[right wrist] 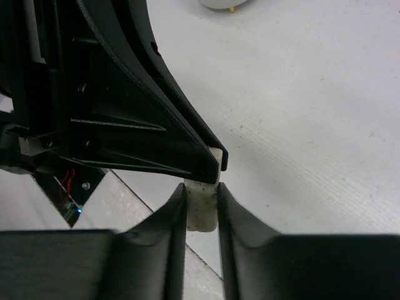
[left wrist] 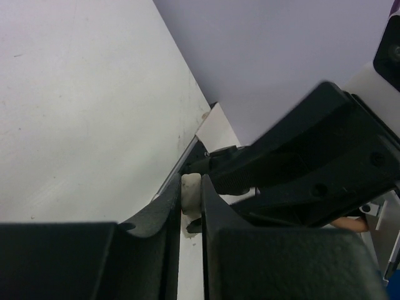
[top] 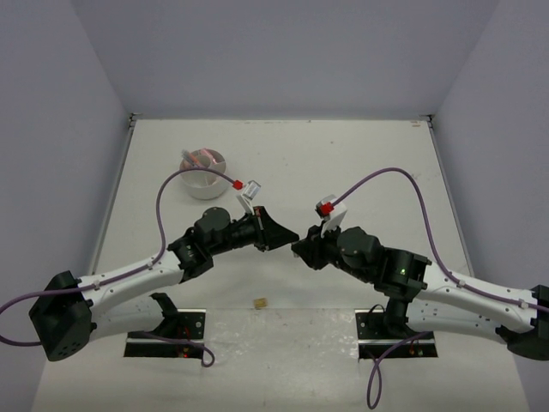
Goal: Sort the stationery into containers
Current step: Place the stationery in the storage box, then pick up the stationery from the corner of the board.
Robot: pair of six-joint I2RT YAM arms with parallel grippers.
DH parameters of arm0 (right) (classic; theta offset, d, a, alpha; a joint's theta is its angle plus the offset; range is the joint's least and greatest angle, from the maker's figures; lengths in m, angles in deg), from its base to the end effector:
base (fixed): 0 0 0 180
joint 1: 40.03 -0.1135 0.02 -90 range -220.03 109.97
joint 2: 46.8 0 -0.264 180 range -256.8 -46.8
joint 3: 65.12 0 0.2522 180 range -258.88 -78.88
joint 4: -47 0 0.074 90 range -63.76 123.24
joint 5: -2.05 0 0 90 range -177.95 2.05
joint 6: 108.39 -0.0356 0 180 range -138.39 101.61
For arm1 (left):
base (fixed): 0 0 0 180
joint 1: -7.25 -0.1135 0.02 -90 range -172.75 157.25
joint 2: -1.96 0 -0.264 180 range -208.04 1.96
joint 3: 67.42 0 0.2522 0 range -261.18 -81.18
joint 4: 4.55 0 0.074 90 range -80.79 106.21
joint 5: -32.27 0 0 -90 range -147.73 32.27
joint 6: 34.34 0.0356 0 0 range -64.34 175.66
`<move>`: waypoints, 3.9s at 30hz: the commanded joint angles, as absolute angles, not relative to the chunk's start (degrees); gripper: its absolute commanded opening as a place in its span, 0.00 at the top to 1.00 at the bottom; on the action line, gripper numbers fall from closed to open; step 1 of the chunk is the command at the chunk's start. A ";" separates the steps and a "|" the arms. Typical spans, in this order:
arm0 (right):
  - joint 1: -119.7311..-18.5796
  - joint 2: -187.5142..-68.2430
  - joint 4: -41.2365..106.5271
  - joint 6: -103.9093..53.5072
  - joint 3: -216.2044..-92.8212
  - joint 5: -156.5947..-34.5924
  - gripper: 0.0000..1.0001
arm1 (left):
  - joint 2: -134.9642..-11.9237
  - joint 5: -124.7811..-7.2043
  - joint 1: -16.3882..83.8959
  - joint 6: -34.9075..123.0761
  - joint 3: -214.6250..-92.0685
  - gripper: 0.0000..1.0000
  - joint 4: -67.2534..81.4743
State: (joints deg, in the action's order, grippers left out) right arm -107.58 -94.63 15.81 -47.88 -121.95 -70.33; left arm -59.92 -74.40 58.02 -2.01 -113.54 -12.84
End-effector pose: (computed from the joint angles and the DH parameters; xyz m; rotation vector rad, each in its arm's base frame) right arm 0.0832 0.1731 0.3079 -0.4594 1.9768 0.8092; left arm 0.1473 -0.1966 0.2638 0.1350 1.9927 -1.5798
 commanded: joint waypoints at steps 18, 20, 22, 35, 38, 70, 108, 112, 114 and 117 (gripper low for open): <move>-107.70 -86.34 6.52 -60.33 -116.36 -53.06 0.01 | -59.84 -22.85 24.28 4.95 -136.26 1.00 23.05; -107.64 -84.65 6.52 -60.53 -115.71 -54.37 0.01 | -61.98 -20.77 22.32 2.86 -135.93 1.00 20.72; -107.62 -82.87 6.58 -60.60 -114.73 -55.25 0.01 | -64.86 -19.30 20.30 1.02 -136.71 1.00 21.13; -107.70 -74.75 6.35 -59.34 -109.97 -56.85 0.01 | -76.20 -25.82 14.88 -3.61 -134.16 1.00 13.87; -107.70 -75.01 6.35 -59.15 -109.64 -57.28 0.01 | -76.52 -27.90 14.64 -4.36 -132.07 1.00 10.54; -108.04 -111.32 11.10 -65.26 -120.71 -70.95 0.01 | -56.81 -41.97 14.56 -3.89 -123.21 0.00 6.92; -118.83 -153.85 6.47 -23.88 -144.41 -81.61 0.71 | -29.46 -74.82 14.64 32.64 -118.97 0.00 31.63; -118.43 -153.70 6.61 -23.68 -143.97 -82.50 0.85 | -29.43 -74.97 14.64 32.72 -118.95 0.00 31.43; -118.43 -153.05 6.65 -23.82 -143.69 -82.25 0.89 | -29.57 -75.12 14.64 32.69 -118.92 0.00 31.36; -118.43 -150.03 7.61 -24.68 -142.19 -79.38 0.98 | -29.93 -76.43 14.64 32.26 -118.97 0.00 31.08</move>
State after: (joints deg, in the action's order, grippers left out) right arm -118.94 -152.12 6.95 -25.04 -144.18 -83.71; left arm -29.90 -73.77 14.82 31.26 -118.98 32.07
